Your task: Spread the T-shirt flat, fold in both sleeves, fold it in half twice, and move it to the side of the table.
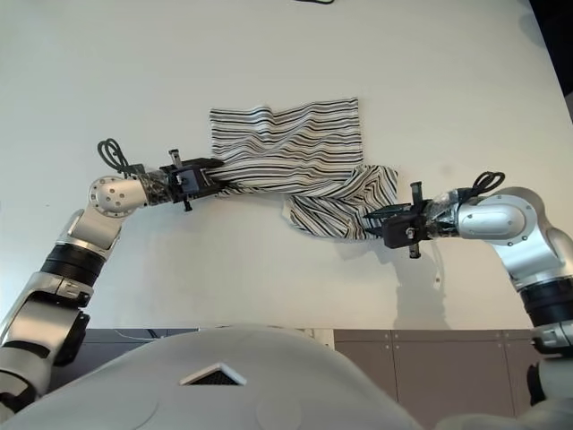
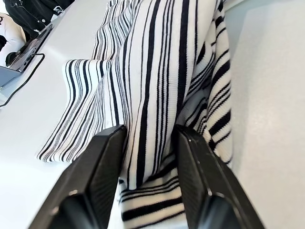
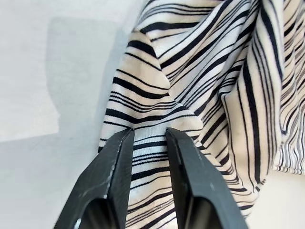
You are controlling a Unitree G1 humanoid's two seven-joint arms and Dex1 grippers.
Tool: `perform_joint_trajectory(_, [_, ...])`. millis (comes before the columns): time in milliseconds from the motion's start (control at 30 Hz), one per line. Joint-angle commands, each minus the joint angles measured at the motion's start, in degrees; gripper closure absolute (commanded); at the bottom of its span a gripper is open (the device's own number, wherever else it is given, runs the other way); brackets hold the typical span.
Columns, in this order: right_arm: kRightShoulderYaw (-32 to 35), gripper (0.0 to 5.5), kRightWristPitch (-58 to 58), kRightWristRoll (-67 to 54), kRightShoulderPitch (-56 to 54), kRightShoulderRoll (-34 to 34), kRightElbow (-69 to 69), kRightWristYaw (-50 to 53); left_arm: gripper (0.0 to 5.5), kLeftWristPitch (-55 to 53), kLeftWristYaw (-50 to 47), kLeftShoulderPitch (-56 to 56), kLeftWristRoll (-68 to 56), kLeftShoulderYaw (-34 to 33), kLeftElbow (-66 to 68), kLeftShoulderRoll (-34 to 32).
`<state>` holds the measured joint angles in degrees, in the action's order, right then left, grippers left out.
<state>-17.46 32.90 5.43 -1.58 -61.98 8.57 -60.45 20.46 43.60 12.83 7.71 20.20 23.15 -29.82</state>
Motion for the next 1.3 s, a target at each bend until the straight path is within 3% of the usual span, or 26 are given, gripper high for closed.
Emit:
perform_joint_trajectory(33, [3.3,4.27,-6.7,-8.0,3.9,-0.8,-10.0,-1.5,3.64,-4.5,3.1,-4.5,-1.0,0.0,-2.4,-1.6])
perform_joint_trajectory(200, [6.0,4.27,-13.3,-11.1,7.7,1.8,-21.4,1.4,3.64,-6.5,3.0,-5.7,-1.5,-0.1,-4.9,-1.5])
perform_joint_trajectory(367, [2.4,4.27,-15.6,-6.0,13.9,5.1,-26.5,3.8,3.64,-7.3,3.6,-5.6,-1.4,0.1,-5.6,-1.4])
perform_joint_trajectory(600, [-0.8,4.27,-14.8,3.6,14.3,11.5,-22.3,9.9,3.64,-7.7,4.3,-5.8,-1.5,0.1,-6.4,-1.5])
perform_joint_trajectory(833, [0.0,4.27,-12.3,2.0,14.2,13.2,-23.6,11.3,3.64,-7.7,5.0,-5.3,-1.5,0.0,-6.1,-1.7])
perform_joint_trajectory(1033, [0.4,3.43,-12.7,1.6,12.9,13.4,-23.8,11.4,3.58,-7.9,5.0,-5.2,-1.4,-0.1,-6.1,-1.7])
perform_joint_trajectory(1300, [-0.9,3.43,-11.6,7.9,13.0,13.3,-18.3,12.6,3.58,-7.8,5.7,-4.7,-1.3,0.0,-5.8,-1.9])
